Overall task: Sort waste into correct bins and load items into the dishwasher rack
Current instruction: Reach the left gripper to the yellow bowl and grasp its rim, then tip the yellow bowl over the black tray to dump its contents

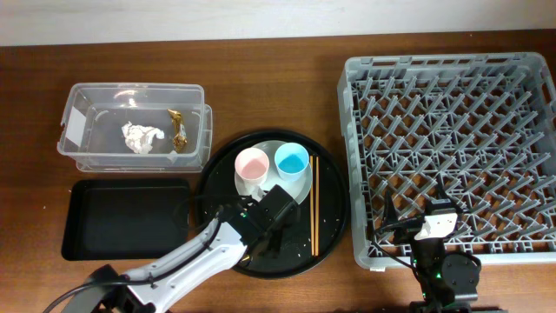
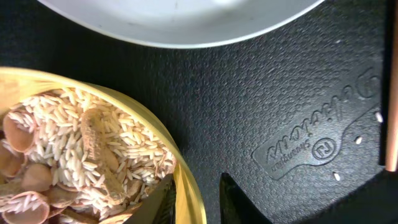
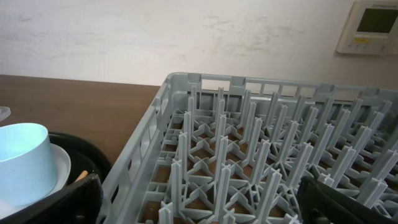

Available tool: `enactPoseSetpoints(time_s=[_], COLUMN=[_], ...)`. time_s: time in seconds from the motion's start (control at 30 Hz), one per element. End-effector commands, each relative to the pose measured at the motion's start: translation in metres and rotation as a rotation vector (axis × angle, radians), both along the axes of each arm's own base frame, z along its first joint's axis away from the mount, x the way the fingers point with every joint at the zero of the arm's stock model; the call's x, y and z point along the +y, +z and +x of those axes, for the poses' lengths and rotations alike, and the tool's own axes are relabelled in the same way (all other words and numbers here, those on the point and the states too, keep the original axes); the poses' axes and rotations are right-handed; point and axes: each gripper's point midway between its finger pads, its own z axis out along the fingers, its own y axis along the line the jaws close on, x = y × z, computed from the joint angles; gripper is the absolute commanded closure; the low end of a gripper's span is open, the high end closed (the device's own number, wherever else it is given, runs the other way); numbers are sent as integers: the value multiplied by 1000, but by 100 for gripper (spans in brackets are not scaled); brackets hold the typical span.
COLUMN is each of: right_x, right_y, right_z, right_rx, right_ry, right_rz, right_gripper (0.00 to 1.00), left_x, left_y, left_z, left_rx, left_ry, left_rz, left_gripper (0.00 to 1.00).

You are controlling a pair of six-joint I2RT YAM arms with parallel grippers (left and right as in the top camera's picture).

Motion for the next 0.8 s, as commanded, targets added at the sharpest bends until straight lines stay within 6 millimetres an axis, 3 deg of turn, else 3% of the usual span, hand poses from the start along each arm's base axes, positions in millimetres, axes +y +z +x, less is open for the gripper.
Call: enactPoseSetpoints(time_s=[0.0,0.1,0.17,0.3,0.37,0.47,0.5,0.53,0.67,0.73,0.77], right_x=[0,0,0,0,0,0,0,0,0,0,0], right_y=[-2,-2,-2,-2,-2,-2,-2,-2,-2,-2,-2], right_z=[0,0,0,0,0,0,0,0,0,0,0], right_rx=[1,1,2,1,1,1,1,1,1,1,1], right_ry=[4,4,4,4,4,4,4,4,4,4,4], right_rz=[1,1,1,1,1,1,1,1,1,1,1], right_gripper=[2,2,2,2,2,2,2,2,2,2,2], left_x=[4,1,-3,-17,-6,45,83,102,202,236,243], left_y=[-9,-3,11,59,90,138,154,161,172,175,175], left_z=[-2,2,9,22,34,57,68,73,94,98,96], left_rx=[11,3,-15,-58,-114,-173,-208,-217,-287,-325,-326], left_ry=[3,3,6,6,43,172,297,347,658,743,763], left_rz=[31,24,22,-23,-7,-22,-50,-86,-90,-72,-66], left_gripper=[91,99,99,99,99,100,100,100,100,100,100])
